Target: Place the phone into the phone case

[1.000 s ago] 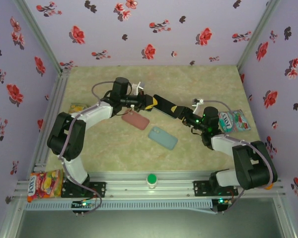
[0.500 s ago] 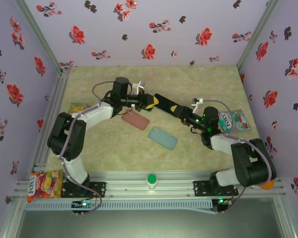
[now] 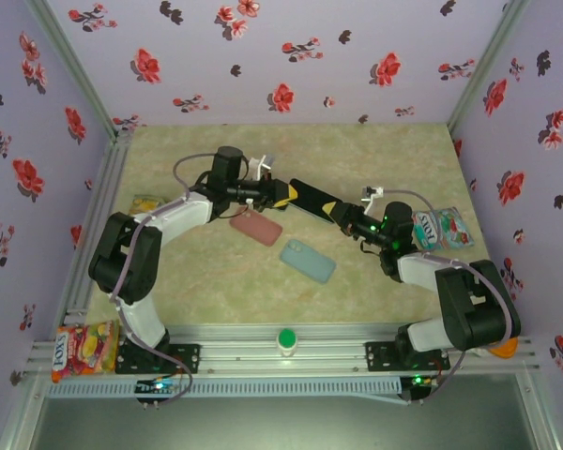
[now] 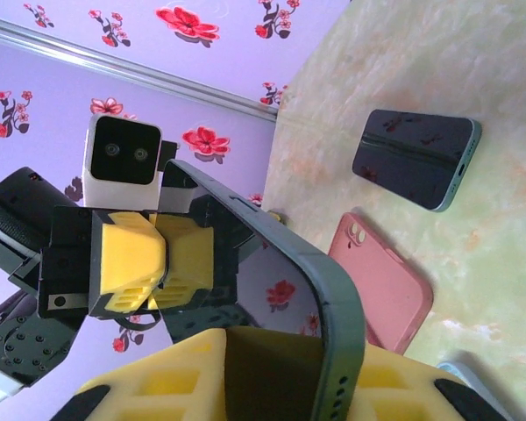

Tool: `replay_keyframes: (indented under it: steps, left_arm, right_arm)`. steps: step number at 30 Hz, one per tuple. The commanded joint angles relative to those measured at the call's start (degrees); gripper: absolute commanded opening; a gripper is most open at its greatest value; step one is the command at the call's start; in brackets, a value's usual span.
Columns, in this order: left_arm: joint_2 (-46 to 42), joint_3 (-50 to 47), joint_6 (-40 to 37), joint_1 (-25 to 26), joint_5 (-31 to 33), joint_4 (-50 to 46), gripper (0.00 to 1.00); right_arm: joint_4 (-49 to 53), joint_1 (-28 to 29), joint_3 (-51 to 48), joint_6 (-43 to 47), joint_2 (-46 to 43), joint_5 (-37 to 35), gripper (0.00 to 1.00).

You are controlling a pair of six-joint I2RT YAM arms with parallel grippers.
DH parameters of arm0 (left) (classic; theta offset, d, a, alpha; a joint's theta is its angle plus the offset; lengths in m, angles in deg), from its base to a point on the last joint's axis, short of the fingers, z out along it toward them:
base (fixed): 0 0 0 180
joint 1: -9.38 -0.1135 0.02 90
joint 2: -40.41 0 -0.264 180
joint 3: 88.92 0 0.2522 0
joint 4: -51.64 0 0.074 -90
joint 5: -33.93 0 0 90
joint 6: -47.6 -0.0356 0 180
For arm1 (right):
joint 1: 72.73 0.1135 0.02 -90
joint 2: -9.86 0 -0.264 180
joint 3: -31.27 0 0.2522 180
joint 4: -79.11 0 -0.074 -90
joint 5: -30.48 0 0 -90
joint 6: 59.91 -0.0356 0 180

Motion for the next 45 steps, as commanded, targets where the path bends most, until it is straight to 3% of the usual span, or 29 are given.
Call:
replay_keyframes:
  steps: [1, 8, 11, 15, 25, 45]
  left_arm:
    - [-1.8, 1.3, -4.1, 0.9, 1.3, -6.0, 0.0]
    - [-1.8, 1.1, -5.4, 0.9, 4.2, -7.0, 0.03]
    - [-1.7, 0.8, -5.6, 0.9, 5.4, -6.7, 0.08]
    - [-1.6, 0.1, -5.6, 0.9, 6.9, -6.1, 0.24]
    - [-1.6, -1.8, -4.7, 0.9, 9.5, -3.3, 0.33]
    - [-0.3, -2.9, -5.2, 0.8, 12.4, -2.8, 0.39]
  right_arm:
    - [-2.7, 0.1, 0.3, 1.7, -0.4, 0.5, 0.22]
    - [0.0, 1.2, -0.3, 2.0, -2.5, 0.0, 0.0]
    - [3.0, 1.9, -0.6, 3.1, -4.7, -0.9, 0.0]
    - [8.8, 3.4, -0.6, 5.2, -8.7, -2.5, 0.0]
    - [15.1, 8.1, -2.0, 5.7, -15.7, -6.3, 0.0]
    - [20.6, 11.6, -2.7, 4.7, -22.3, -8.8, 0.0]
